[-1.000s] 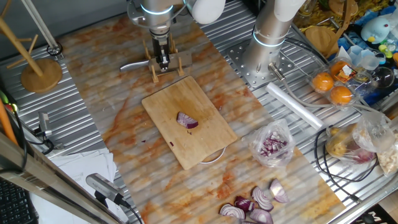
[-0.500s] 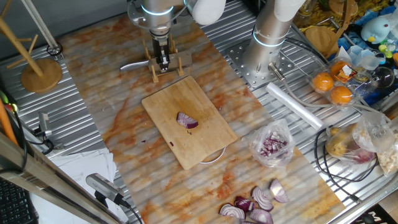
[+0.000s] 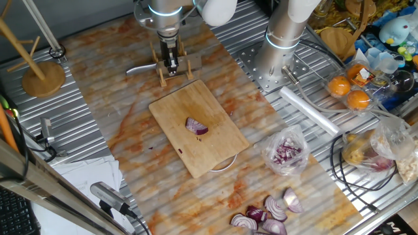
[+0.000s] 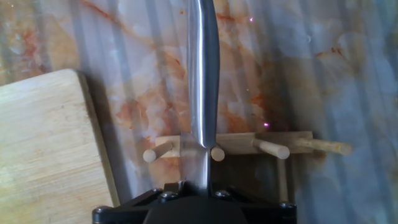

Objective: Chop the onions

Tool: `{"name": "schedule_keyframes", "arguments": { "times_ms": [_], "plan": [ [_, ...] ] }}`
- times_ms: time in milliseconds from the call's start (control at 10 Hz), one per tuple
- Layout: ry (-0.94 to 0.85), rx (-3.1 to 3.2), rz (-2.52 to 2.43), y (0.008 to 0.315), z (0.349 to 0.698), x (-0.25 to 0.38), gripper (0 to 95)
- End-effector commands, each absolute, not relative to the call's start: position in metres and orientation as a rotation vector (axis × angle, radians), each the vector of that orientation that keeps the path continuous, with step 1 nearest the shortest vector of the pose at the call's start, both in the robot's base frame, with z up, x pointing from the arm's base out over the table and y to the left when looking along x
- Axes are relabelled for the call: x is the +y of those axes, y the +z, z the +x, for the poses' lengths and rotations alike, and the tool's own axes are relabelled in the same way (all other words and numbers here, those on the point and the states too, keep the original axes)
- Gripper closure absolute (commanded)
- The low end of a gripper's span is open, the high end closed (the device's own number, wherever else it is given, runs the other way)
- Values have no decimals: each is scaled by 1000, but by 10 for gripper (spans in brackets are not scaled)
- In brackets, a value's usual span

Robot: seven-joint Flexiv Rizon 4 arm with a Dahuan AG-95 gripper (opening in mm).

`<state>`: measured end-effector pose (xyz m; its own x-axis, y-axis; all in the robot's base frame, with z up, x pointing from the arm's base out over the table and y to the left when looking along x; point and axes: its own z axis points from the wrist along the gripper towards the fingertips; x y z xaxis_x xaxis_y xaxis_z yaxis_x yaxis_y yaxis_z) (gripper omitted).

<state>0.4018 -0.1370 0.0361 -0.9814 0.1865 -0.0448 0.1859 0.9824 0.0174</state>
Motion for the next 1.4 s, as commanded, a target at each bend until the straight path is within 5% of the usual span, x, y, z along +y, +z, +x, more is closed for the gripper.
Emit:
{"name": "schedule_keyframes", "arguments": {
  "times_ms": [100, 1400],
  "plan": [
    [19, 3081, 284, 36, 402, -138, 950],
    [-17, 3085, 215, 60, 405, -143, 950]
  ]
}}
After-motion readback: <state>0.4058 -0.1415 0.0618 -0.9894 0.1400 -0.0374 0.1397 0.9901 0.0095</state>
